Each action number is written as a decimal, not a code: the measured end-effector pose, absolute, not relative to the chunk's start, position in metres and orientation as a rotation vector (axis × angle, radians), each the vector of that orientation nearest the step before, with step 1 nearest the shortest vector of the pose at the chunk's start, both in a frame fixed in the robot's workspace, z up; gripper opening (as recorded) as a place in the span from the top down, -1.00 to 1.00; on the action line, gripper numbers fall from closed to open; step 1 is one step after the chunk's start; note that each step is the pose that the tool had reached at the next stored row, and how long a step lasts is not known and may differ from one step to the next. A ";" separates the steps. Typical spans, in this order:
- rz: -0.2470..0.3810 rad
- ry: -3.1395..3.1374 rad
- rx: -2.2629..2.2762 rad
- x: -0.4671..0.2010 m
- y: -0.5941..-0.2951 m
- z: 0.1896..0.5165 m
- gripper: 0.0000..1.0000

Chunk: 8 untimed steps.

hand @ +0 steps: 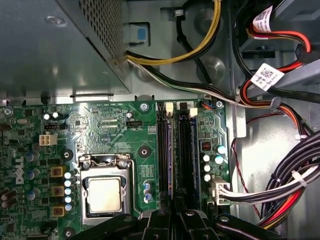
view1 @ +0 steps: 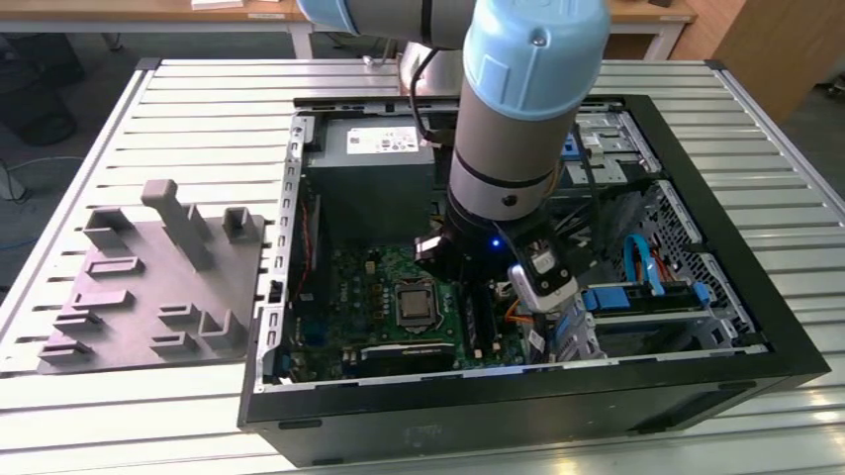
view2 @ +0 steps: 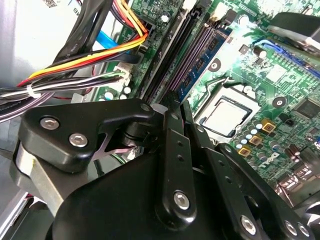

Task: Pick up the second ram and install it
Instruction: 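Insert the second ram into the second slot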

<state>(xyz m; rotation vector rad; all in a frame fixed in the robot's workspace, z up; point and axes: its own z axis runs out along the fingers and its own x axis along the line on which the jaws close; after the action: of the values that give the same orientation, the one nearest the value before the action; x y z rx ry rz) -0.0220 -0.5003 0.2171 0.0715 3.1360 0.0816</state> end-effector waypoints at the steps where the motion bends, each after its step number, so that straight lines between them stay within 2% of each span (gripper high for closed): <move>1: 0.082 3.136 0.071 -0.022 -0.500 0.217 0.73; 8: 0.078 3.136 0.072 -0.022 -0.498 0.214 0.73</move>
<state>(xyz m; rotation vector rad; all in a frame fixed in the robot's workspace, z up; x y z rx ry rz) -0.0221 -0.4976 0.2144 0.0715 3.1361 0.0777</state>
